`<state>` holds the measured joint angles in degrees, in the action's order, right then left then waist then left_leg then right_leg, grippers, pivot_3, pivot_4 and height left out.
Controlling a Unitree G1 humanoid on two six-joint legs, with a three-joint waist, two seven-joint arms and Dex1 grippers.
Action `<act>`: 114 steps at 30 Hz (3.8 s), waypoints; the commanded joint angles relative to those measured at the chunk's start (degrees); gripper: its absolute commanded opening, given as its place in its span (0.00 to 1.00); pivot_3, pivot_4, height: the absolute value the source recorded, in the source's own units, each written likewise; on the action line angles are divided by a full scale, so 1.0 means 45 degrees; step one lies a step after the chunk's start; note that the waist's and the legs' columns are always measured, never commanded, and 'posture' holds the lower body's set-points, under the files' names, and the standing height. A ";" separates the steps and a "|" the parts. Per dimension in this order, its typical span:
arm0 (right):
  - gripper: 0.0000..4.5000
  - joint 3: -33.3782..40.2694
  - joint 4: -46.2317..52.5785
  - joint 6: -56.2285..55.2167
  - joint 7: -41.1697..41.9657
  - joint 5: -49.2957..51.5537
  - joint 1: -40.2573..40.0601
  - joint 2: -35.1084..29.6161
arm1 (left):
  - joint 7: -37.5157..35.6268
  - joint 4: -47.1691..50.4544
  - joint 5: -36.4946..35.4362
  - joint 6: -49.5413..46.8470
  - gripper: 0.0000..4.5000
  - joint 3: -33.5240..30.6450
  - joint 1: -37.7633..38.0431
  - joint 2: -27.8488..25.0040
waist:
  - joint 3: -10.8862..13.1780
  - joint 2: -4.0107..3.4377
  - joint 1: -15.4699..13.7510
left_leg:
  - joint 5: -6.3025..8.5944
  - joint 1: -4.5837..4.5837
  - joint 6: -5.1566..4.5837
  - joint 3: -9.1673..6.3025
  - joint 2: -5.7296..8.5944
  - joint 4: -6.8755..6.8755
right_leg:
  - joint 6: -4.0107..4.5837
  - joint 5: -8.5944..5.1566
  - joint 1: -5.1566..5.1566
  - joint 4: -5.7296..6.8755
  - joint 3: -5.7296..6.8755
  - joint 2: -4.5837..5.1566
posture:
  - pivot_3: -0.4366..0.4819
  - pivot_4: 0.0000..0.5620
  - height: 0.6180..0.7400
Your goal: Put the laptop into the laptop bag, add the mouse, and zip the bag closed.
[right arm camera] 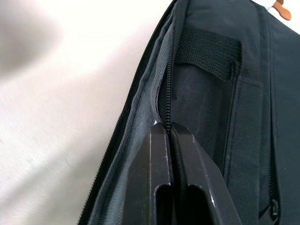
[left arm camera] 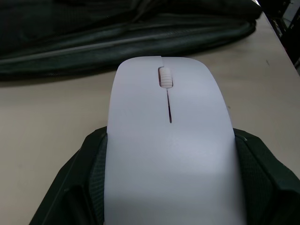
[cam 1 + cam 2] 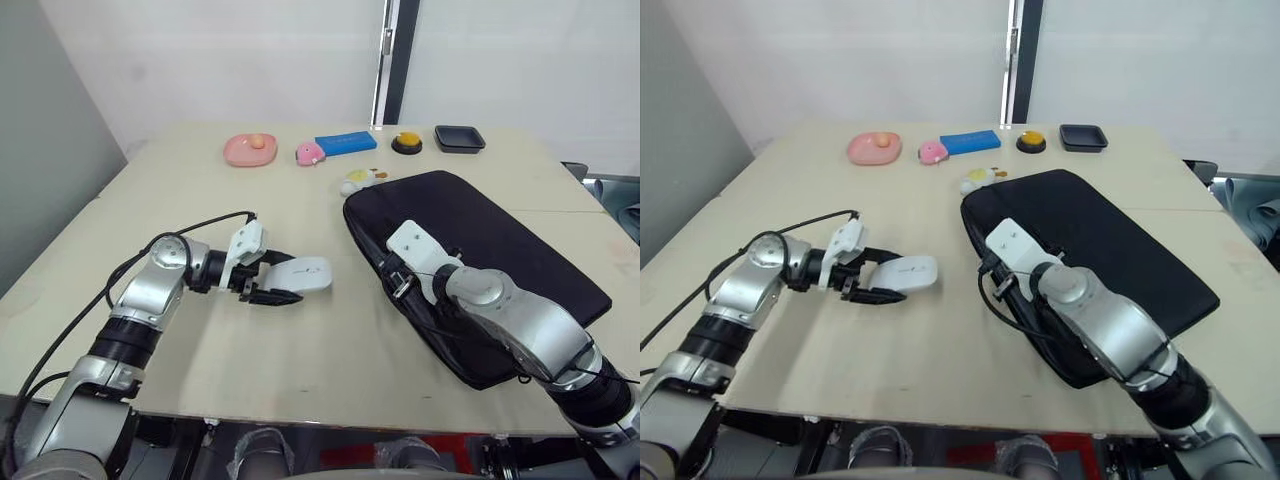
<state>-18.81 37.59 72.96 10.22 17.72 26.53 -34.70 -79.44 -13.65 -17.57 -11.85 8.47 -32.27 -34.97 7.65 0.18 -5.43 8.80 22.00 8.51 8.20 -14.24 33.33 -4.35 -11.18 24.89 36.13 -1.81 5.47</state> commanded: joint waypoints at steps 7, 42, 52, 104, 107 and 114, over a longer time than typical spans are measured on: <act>0.01 0.6074 0.0943 0.2825 0.1276 0.1927 0.1914 0.2620 | 0.1794 0.0874 0.0501 -0.1717 0.64 0.1111 -0.1099 0.1755 | 0.0007 -0.0004 -0.0016 | -0.0006 0.0007 -0.0010 -0.0004 -0.0001 0.0001 | 0.0010 -0.0003 0.0006 0.0008 0.0005 -0.0001 | 0.48 0.27 1.00; 0.01 0.8070 0.0324 0.4300 0.1977 0.3114 0.3483 0.2536 | 0.7823 -0.5143 0.3020 0.0035 0.64 0.1746 -0.3888 0.8245 | 0.0024 -0.0025 -0.0189 | -0.0037 0.0015 -0.0058 -0.0005 0.0012 -0.0010 | 0.0011 0.0017 -0.0002 -0.0019 0.0006 0.0007 | 0.48 0.27 1.00; 0.01 0.7991 0.0356 0.4335 0.1894 0.3119 0.3486 0.2617 | 0.7737 -0.6019 0.3023 0.1219 0.64 0.1497 -0.3816 0.8874 | 0.0025 -0.0027 -0.0164 | -0.0034 0.0013 -0.0055 -0.0004 0.0012 -0.0014 | 0.0010 0.0017 -0.0002 -0.0020 0.0006 0.0008 | 0.48 0.27 1.00; 0.00 0.3168 0.0201 -0.3807 0.9172 0.4259 -0.0071 -0.1964 | -0.2899 0.1405 -0.3610 -0.3856 0.99 -0.3237 0.0891 -0.5361 | 0.0064 -0.0079 0.0041 | -0.0037 0.0003 0.0010 -0.0001 -0.0008 -0.0148 | 0.0039 -0.0017 0.0025 -0.0072 0.0042 -0.0013 | 0.48 0.27 1.00; 0.00 0.2308 -0.0409 -0.5236 1.0263 0.3765 0.0328 -0.2073 | -0.2766 0.1216 -0.3235 -0.3425 0.99 -0.3167 0.1203 -0.5452 | 0.0064 -0.0079 0.0075 | -0.0037 0.0003 0.0005 -0.0002 -0.0011 -0.0125 | 0.0044 -0.0021 0.0025 -0.0050 0.0040 -0.0014 | 0.48 0.27 1.00; 0.00 0.0963 -0.2344 -0.6707 1.1662 0.2592 0.1140 -0.2362 | -0.2451 0.1087 -0.2627 -0.2426 0.99 -0.3168 0.1719 -0.5494 | 0.0053 -0.0060 0.0029 | 0.0001 0.0005 -0.0073 -0.0023 -0.0015 -0.0035 | 0.0051 -0.0019 0.0016 0.0021 0.0041 -0.0009 | 0.48 0.27 1.00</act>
<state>-14.07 28.68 44.43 61.77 31.17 30.88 -44.40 -89.65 -8.62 -30.41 -24.66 -4.35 -24.07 -58.48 7.89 -0.09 -5.30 8.81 22.03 8.18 8.08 -14.30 33.21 -4.12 -11.26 24.95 36.25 -1.62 5.43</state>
